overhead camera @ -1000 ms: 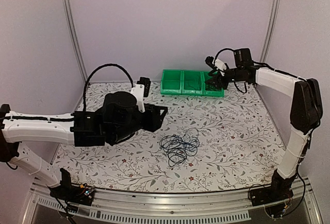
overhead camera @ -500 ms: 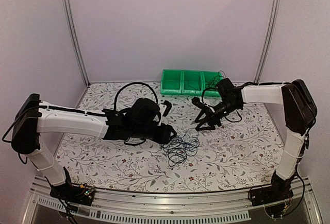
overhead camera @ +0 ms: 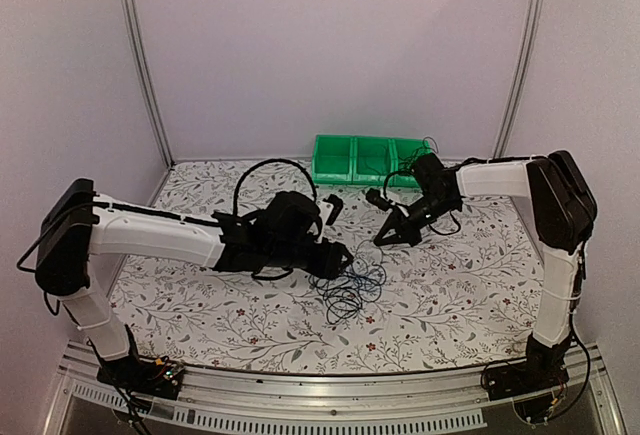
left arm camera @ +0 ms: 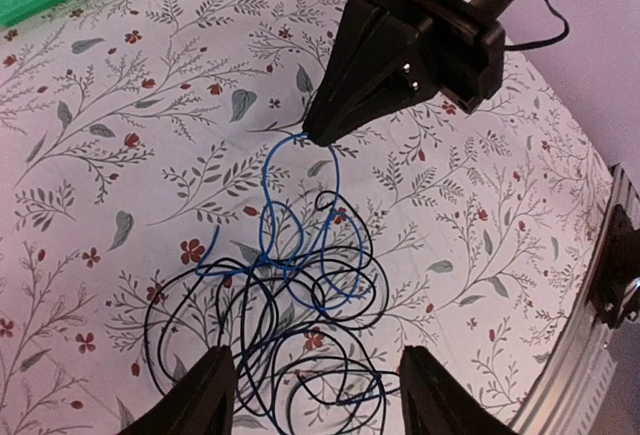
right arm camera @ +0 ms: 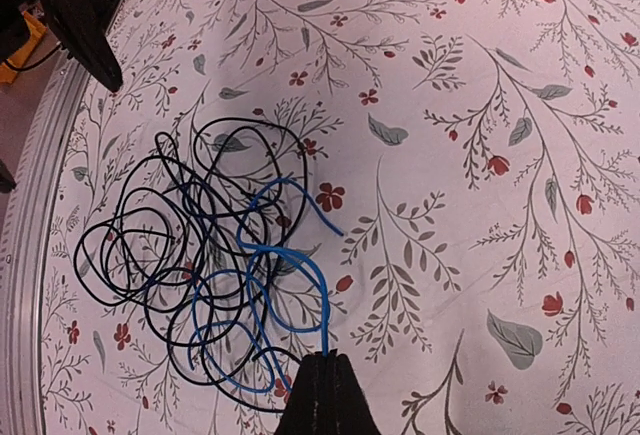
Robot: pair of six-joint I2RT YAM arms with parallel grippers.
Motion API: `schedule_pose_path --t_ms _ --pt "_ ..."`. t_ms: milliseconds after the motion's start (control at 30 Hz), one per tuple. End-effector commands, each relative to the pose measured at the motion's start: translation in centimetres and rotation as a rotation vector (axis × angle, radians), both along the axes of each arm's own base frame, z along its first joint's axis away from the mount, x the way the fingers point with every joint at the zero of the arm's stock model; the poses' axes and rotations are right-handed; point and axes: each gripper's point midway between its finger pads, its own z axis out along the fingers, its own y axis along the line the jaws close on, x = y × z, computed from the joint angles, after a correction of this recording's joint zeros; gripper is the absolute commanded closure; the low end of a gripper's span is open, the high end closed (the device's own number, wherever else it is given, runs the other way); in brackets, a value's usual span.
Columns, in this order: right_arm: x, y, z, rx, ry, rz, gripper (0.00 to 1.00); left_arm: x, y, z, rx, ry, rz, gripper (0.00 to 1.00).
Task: Untangle the cables
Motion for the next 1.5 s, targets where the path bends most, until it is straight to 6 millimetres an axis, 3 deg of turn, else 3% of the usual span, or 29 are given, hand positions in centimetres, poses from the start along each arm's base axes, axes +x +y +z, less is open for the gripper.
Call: schedule_pose_path --t_ms 0,200,400,600,800,867,933,1033,1233,1467 --pt "-0.2 0.5 4.7 0.062 -0.007 0.011 1.00 2.6 -1.5 0.9 0.002 -0.147 0.012 0.38" --pt "-3.6 0.5 16.9 0.227 -0.092 0.090 1.00 4.9 -3.9 2.5 -0.045 -0.288 -0.004 0.38" --pt "-6.5 0.3 27.4 0.366 -0.136 0.144 1.00 6.1 -5.8 1.9 -0.147 -0.343 -0.012 0.54" --pt "-8.1 0.0 35.7 0.486 -0.231 0.172 1.00 6.5 -5.8 -0.9 -0.190 -0.276 -0.020 0.82" --pt "-9.0 -0.4 42.8 0.607 -0.348 0.154 1.00 5.8 -4.1 -4.5 -0.106 -0.209 -0.023 0.84" --pt "-8.9 -0.5 44.3 0.631 -0.389 0.128 1.00 5.2 -3.2 -5.0 -0.094 -0.191 -0.020 0.84" --pt "-8.5 -0.7 45.3 0.645 -0.437 0.104 1.00 4.8 -2.2 -4.6 -0.094 -0.184 -0.006 0.82" --pt "-6.8 -0.6 45.1 0.629 -0.501 0.049 1.00 4.4 -1.1 -2.6 -0.110 -0.195 0.025 0.70" --pt "-1.6 -0.3 41.8 0.549 -0.608 -0.084 1.00 3.2 0.5 2.4 -0.150 -0.226 0.064 0.57" --pt "3.9 -0.2 36.7 0.469 -0.639 -0.177 1.00 1.7 2.3 5.5 -0.125 -0.221 0.138 0.55"
